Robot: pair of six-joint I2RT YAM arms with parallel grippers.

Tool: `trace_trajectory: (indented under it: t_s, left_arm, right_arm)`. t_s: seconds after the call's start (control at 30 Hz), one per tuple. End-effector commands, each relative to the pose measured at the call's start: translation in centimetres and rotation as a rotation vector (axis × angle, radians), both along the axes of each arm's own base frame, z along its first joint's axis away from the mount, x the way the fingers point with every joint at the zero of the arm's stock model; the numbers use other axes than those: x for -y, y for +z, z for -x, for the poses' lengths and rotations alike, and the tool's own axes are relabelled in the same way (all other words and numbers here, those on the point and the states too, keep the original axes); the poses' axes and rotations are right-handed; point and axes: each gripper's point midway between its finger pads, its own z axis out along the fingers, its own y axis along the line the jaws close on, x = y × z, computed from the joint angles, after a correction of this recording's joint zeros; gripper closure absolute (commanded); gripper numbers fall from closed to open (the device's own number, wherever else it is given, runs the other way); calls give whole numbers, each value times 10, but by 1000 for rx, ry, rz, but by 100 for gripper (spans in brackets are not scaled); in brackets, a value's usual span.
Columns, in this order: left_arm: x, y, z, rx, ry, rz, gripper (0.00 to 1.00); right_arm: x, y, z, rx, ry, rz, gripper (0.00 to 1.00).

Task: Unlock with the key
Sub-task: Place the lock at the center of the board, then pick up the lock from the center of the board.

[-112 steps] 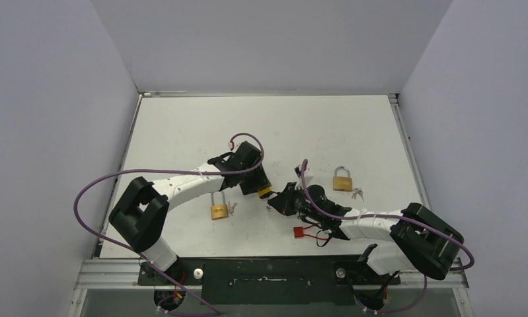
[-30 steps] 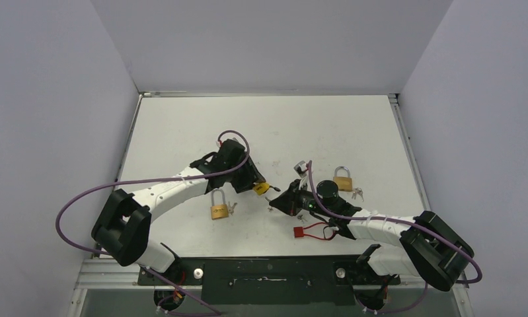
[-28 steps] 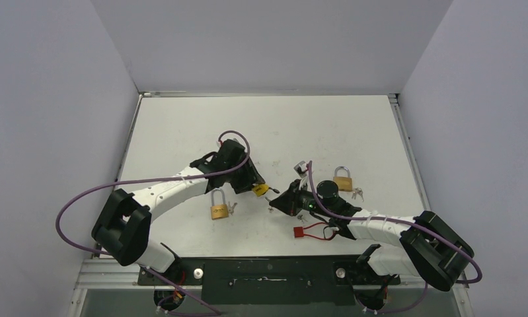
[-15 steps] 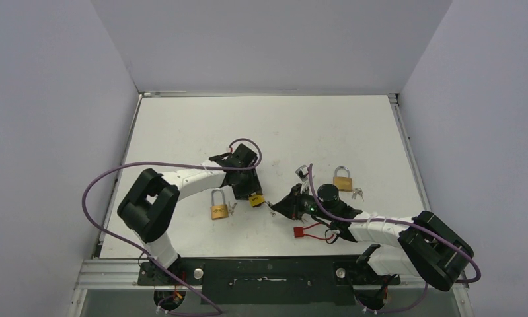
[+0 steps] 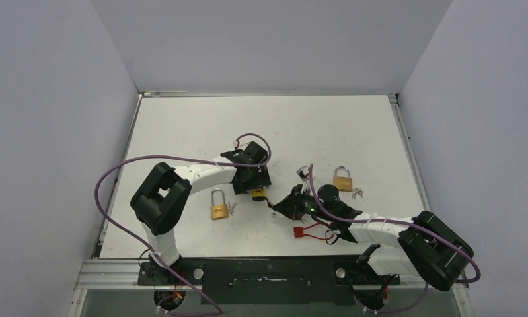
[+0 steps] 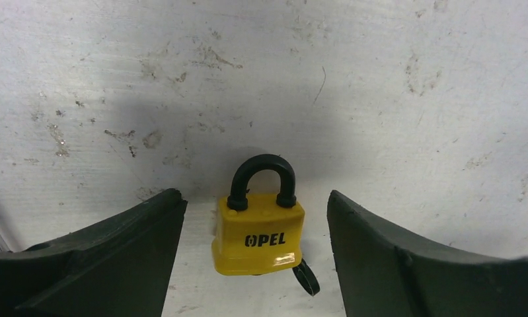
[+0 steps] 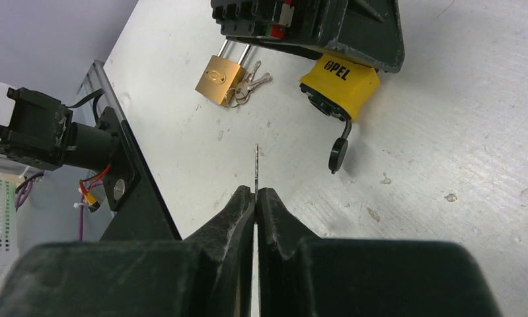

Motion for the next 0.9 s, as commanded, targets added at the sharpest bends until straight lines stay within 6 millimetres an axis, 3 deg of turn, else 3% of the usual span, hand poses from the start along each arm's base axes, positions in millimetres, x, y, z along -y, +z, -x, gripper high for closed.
trace_trajectory:
  t_s: [0.0,0.1,0.33,0.6,0.87]
  left_arm:
    - [-13,-14,13,0,-4,-128,22]
    - [-13,-21,18,-14,-9,-156,24]
    - [-14,-30,24,-27,-64,-253,41]
    - [-5,-32,39,-59,-154,-289,33]
    - [-9,-33,49,-76,-122,-261,46]
  right_arm:
    - [-1,10,-7,35,-20,-27,100]
    - [-1,8,-6,27,-21,-26,100]
    - [0,7,-6,16,-34,-25,100]
    - [1,5,-7,6,-50,-21,100]
    - [1,4,-7,0,-57,-17,100]
